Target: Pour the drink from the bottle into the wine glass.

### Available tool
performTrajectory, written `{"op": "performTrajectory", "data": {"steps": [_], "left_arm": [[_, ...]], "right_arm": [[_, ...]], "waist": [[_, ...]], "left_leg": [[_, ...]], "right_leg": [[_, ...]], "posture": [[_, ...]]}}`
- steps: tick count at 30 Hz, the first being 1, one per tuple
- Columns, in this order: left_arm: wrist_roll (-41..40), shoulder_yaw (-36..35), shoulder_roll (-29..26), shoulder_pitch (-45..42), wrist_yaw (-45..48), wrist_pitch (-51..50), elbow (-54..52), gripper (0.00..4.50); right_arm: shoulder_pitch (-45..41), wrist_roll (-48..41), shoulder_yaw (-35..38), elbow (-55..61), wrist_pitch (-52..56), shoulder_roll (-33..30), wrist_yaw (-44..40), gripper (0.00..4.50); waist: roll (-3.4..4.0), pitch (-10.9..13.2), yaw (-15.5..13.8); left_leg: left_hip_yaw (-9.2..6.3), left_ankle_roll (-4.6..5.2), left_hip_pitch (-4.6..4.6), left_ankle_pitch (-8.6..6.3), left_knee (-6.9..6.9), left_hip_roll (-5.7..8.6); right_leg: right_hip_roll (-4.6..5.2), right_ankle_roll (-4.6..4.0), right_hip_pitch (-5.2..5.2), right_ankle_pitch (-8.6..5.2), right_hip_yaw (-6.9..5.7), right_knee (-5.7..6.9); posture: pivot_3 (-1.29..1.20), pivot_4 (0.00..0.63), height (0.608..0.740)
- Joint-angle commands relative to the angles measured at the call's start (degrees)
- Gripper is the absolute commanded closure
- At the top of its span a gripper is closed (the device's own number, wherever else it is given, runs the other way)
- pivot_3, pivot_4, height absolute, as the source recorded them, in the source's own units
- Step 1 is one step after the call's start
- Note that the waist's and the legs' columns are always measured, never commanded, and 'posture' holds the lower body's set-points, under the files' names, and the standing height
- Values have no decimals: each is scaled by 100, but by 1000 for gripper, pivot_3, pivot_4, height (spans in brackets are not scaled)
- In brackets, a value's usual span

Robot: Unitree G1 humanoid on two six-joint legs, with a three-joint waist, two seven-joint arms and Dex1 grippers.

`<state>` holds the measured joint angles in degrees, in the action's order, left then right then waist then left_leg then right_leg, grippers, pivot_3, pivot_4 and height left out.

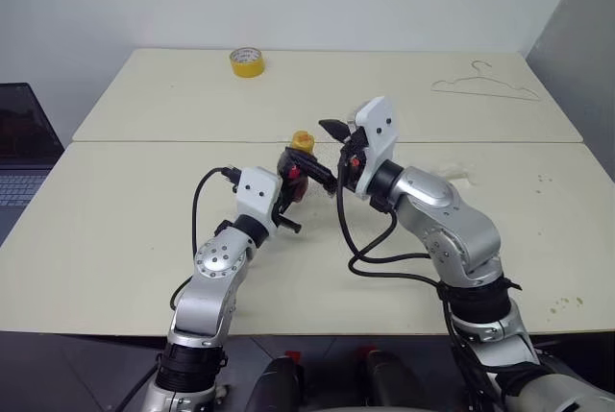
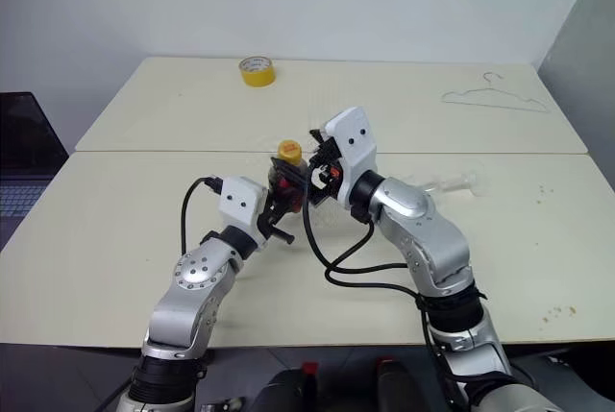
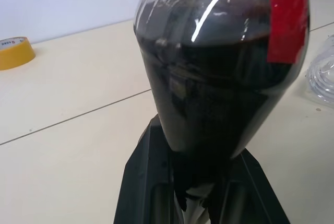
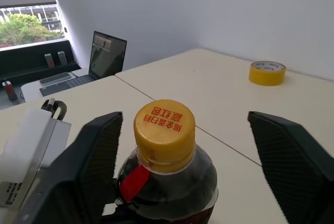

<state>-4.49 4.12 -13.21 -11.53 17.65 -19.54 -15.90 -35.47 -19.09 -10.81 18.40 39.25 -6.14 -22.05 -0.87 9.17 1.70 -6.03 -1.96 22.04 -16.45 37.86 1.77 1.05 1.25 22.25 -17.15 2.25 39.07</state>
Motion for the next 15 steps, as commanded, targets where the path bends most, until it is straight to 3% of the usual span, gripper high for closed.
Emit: {"op": "performTrajectory", "data": {"steps": [1, 6, 11, 15], "left_arm": [[-45, -56, 16, -99, -8, 150, -271, 4117], [-46, -57, 21, -93, -11, 151, -275, 4117], [-87, -86, -12, -103, 36, 123, -296, 4117], [-413, -161, -133, -128, 377, -93, -367, 4120]], "right_arm": [[-132, 22, -7, 111, -134, 26, -16, 1598], [-97, 28, -48, 141, -152, -35, -84, 3276], [-33, -74, -16, 256, -324, -152, -313, 3274], [114, -421, 131, 516, -770, -436, -1022, 3274]], "waist": [[0, 0, 0], [0, 0, 2], [0, 0, 1], [0, 0, 2]], "left_leg": [[0, 0, 0, 0, 0, 0], [-2, 1, 0, 0, 0, 0], [-1, 1, 0, 0, 0, 0], [-1, 3, 1, -2, 0, 0]], "right_leg": [[0, 0, 0, 0, 0, 0], [0, 0, 0, 0, -1, 1], [0, 0, 0, 0, -1, -1], [0, 0, -1, 0, -2, -2]], "posture": [[0, 150, 740], [0, 150, 740], [0, 150, 740], [0, 150, 740]]}}
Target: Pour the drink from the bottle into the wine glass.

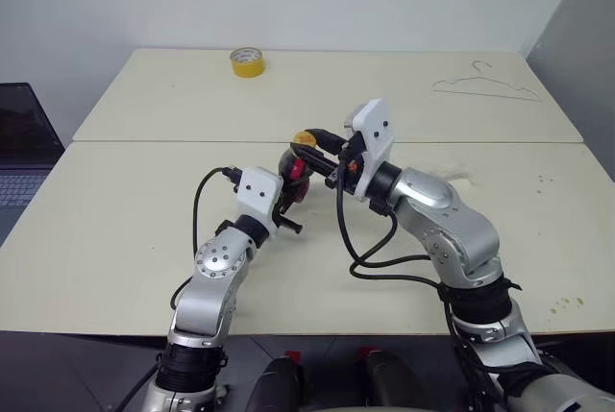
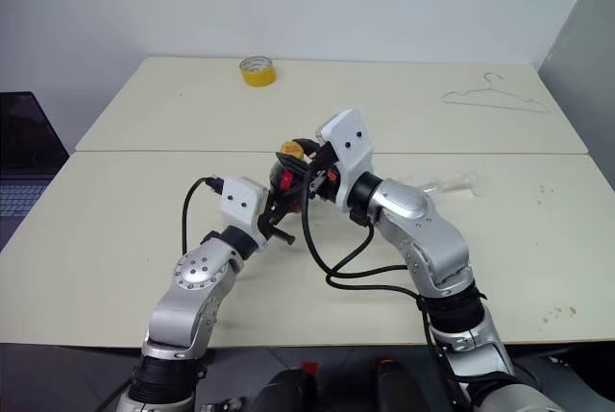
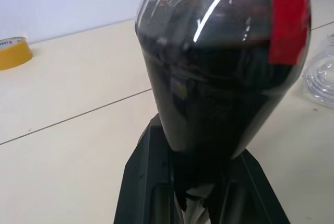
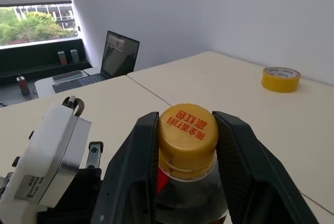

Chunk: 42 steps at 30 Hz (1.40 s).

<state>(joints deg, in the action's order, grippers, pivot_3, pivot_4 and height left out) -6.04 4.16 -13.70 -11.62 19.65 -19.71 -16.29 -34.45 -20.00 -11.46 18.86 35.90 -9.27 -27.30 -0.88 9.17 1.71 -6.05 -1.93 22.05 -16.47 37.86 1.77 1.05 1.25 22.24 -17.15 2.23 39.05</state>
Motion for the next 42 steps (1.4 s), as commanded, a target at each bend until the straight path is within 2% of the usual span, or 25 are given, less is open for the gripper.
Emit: {"op": "performTrajectory", "data": {"steps": [1, 7, 15, 23, 35, 39, 42], "left_arm": [[-409, -192, -133, -138, 310, -192, -349, 4121], [-1596, -466, -695, -358, 1274, -1246, -415, 4123], [-2577, -775, -1113, -643, 1644, -2115, -315, 4127], [-2781, -725, -1113, -581, 1550, -2257, -480, 4131], [-2922, -652, -1068, -453, 1427, -2255, -620, 4152], [-2866, -597, -1024, -420, 1344, -2202, -675, 4152], [-2741, -551, -957, -397, 1224, -2078, -685, 4153]], "right_arm": [[30, -399, 216, 518, -572, -223, -708, 3274], [-7, -945, 382, 712, -898, -762, -1740, 3274], [-114, -1528, 455, 712, -656, -925, -2081, 3274], [12, -1491, 410, 739, -727, -949, -2044, 3274], [-159, -3028, 1153, 780, 483, -489, -989, 3280], [-50, -3047, 1160, 837, 530, -527, -738, 3280], [147, -2552, 942, 938, 279, -755, -796, 3280]], "waist": [[0, 0, 1], [0, 0, 6], [0, 1, 13], [0, 1, 3], [4, 2, 3], [4, 2, -12], [4, 2, -10]], "left_leg": [[1, 1, 0, 0, 0, 0], [-1, 3, -2, -1, 0, 0], [-1, 3, -2, -1, 0, -3], [-2, 0, -2, 0, 1, -3], [-5, 2, -1, -1, -1, -5], [-3, 2, -1, -1, 2, 0], [-1, 2, -1, -1, 1, -1]], "right_leg": [[0, 0, -1, 0, 1, -1], [-1, 0, -3, 0, -3, 1], [-2, 0, -3, 0, -1, 0], [-1, 0, -3, 0, -1, -1], [-2, 0, -1, 0, -1, 0], [1, 0, -3, 0, 1, -1], [1, 0, -2, 0, 2, -2]], "posture": [[0, 150, 740], [0, 150, 740], [0, 150, 740], [0, 150, 740], [0, 150, 740], [0, 150, 740], [0, 150, 740]]}}
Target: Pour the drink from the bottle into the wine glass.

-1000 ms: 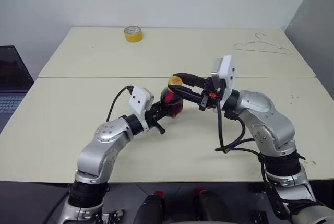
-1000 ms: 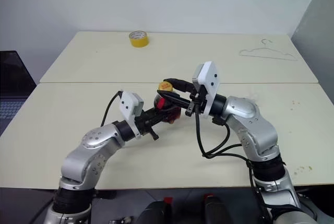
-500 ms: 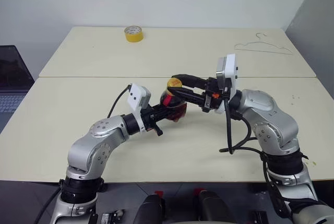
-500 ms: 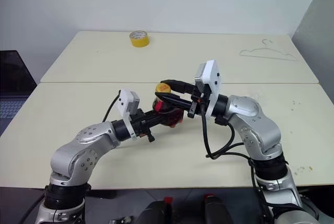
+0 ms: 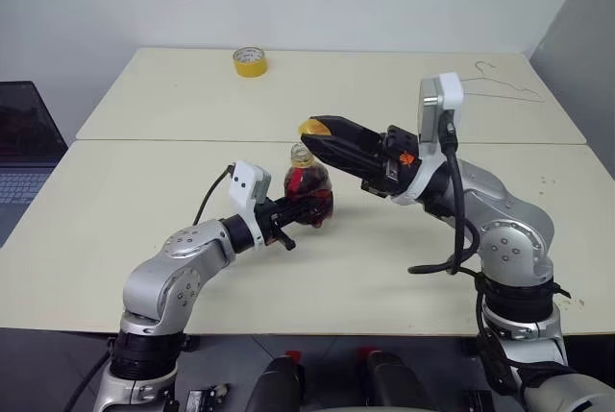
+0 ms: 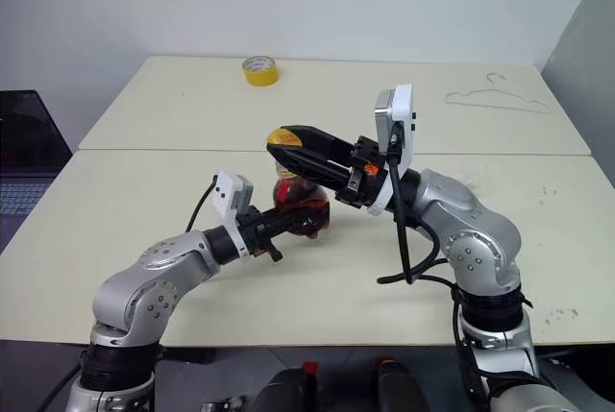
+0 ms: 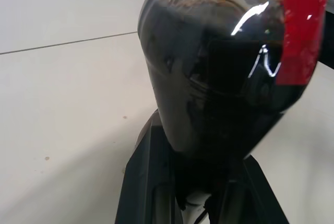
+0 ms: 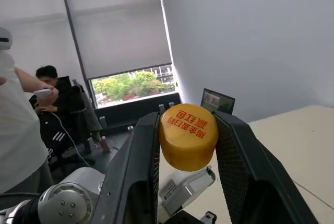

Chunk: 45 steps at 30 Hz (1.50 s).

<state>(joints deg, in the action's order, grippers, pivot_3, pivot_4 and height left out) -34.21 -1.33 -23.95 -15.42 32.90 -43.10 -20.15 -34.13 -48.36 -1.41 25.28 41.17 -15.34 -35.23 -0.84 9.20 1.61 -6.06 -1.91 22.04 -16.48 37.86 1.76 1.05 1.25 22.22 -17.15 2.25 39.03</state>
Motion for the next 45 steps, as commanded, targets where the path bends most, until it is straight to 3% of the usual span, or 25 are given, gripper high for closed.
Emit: {"op": "performTrajectory", "data": {"steps": [1, 8, 11, 16, 21, 31, 40, 41, 45], "left_arm": [[161, 19, 127, -2, -185, 337, -307, 4153], [766, 196, 573, 187, -742, 927, -350, 4153], [1058, 275, 706, 273, -949, 1207, -339, 4153], [1359, 479, 839, 317, -1060, 1474, -306, 4153], [1479, 580, 902, 298, -1043, 1587, -226, 4153], [1578, 587, 904, 213, -988, 1630, -156, 4153], [1661, 490, 958, 267, -1070, 1678, -145, 4153], [1665, 468, 973, 279, -1096, 1681, -144, 4153], [1609, 172, 1029, 322, -1291, 1676, -76, 4153]], "right_arm": [[218, 394, -75, 331, -309, -187, 57, 3280], [1115, 1939, -106, 473, -1365, -440, 682, 3280], [1932, 2851, 86, 445, -2178, -631, 993, 3281], [3370, 3641, 569, 120, -3243, -801, 1229, 3282], [4023, 3661, 1153, -545, -3303, -607, 1606, 3289], [3524, 3361, 1527, -1659, -2352, -389, 1983, 3289], [3714, 3491, 1293, -1428, -2454, -691, 1557, 222], [3754, 3540, 1219, -1318, -2568, -781, 1442, 29], [3745, 3340, 835, -378, -2894, -1213, 615, 0]], "waist": [[0, 0, -1], [-1, 0, -6], [-2, -1, -16], [-4, 0, -64], [-3, 0, -47], [-2, 0, -10], [-2, -1, -10], [-2, -1, -10], [0, 0, 16]], "left_leg": [[0, 0, 0, 0, 0, 0], [2, -4, 1, 2, -1, 0], [3, -5, 1, 3, -1, 0], [9, -19, 2, 11, 1, 2], [11, -19, -9, 11, 0, -1], [16, -19, -12, 10, -3, -6], [15, -18, -12, 10, -2, -5], [16, -18, -12, 10, -2, -5], [18, -1, -13, 1, -1, -7]], "right_leg": [[0, 0, 0, 0, 0, 0], [0, 1, -1, 0, 1, 0], [0, 1, -1, -1, 2, -1], [0, 3, -4, -1, 7, -2], [-3, 2, -12, -1, 9, 2], [-9, 2, -14, -1, 12, 4], [-9, 2, -16, -1, 11, 2], [-9, 2, -16, -1, 12, 2], [-10, 2, -15, -2, 12, 3]], "posture": [[0, 150, 740], [0, 150, 740], [0, 150, 740], [0, 150, 740], [0, 150, 740], [0, 150, 740], [0, 150, 740], [0, 150, 740], [0, 150, 740]]}}
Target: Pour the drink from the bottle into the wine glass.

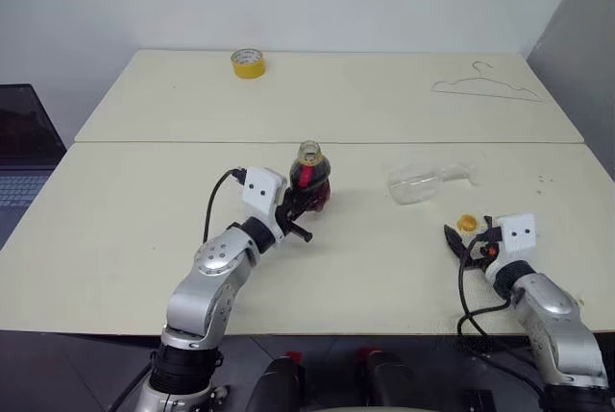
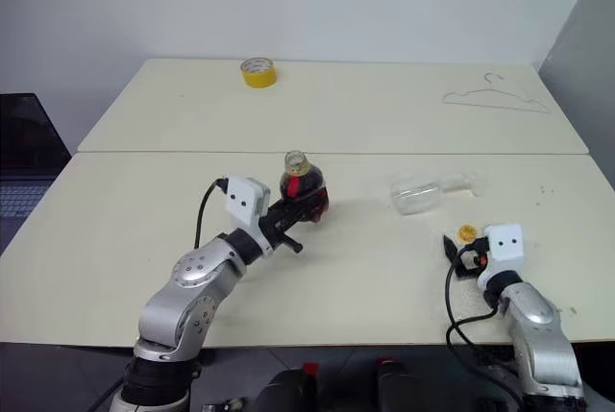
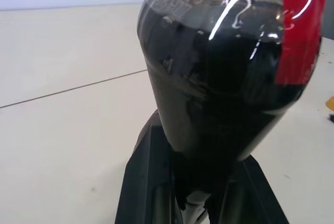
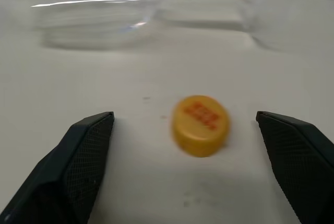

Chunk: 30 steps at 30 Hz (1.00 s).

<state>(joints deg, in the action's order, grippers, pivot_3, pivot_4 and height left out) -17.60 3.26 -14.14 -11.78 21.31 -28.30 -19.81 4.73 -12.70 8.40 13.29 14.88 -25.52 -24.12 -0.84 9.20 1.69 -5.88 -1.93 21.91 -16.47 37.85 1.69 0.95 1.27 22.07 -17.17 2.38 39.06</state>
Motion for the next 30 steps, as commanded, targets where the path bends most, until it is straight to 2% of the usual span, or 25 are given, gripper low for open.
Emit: {"op": "performTrajectory", "data": {"steps": [1, 4, 9, 17, 27, 30], "left_arm": [[-64, -386, 61, -42, -190, 196, -67, 4153], [-90, -758, 102, -82, -403, 220, 126, 4153], [-61, -1241, 39, -116, -559, 377, 569, 4153], [-42, -1586, -262, -221, -316, 793, 1440, 4153], [43, -1720, -352, -134, -362, 1172, 1978, 4153], [28, -1710, -328, -78, -360, 1229, 1959, 3131]], "right_arm": [[-238, -423, -217, 1053, -194, -253, -707, 0], [-773, -810, -574, 1584, 178, -444, -1184, 0], [-1757, -998, -1218, 1659, 842, -480, -1480, 0], [-3170, -959, -2020, 992, 1302, 132, -1678, 0], [-3532, -795, -2448, 772, 1404, 460, -1753, 0], [-3528, -788, -2448, 786, 1420, 471, -1751, 0]], "waist": [[1, 0, 9], [0, 0, 14], [-8, 4, -28], [-12, 4, -42], [-11, 4, -19], [-11, 4, -19]], "left_leg": [[0, 1, -1, -1, 0, 0], [-1, 1, -3, -1, 1, -3], [-14, -3, 2, 2, 4, 0], [-20, -19, 6, 11, 7, 8], [-19, -19, 7, 10, 5, 8], [-20, -18, 7, 10, 5, 7]], "right_leg": [[-1, 0, 0, 0, 1, 1], [-3, 0, -1, 0, 0, 1], [-1, 0, -5, 0, -12, -7], [8, -1, 0, 1, -18, -6], [10, -2, 7, 2, -16, -4], [10, -2, 8, 2, -17, -2]], "posture": [[0, 150, 740], [0, 150, 740], [0, 150, 740], [0, 150, 740], [0, 150, 740], [0, 150, 740]]}}
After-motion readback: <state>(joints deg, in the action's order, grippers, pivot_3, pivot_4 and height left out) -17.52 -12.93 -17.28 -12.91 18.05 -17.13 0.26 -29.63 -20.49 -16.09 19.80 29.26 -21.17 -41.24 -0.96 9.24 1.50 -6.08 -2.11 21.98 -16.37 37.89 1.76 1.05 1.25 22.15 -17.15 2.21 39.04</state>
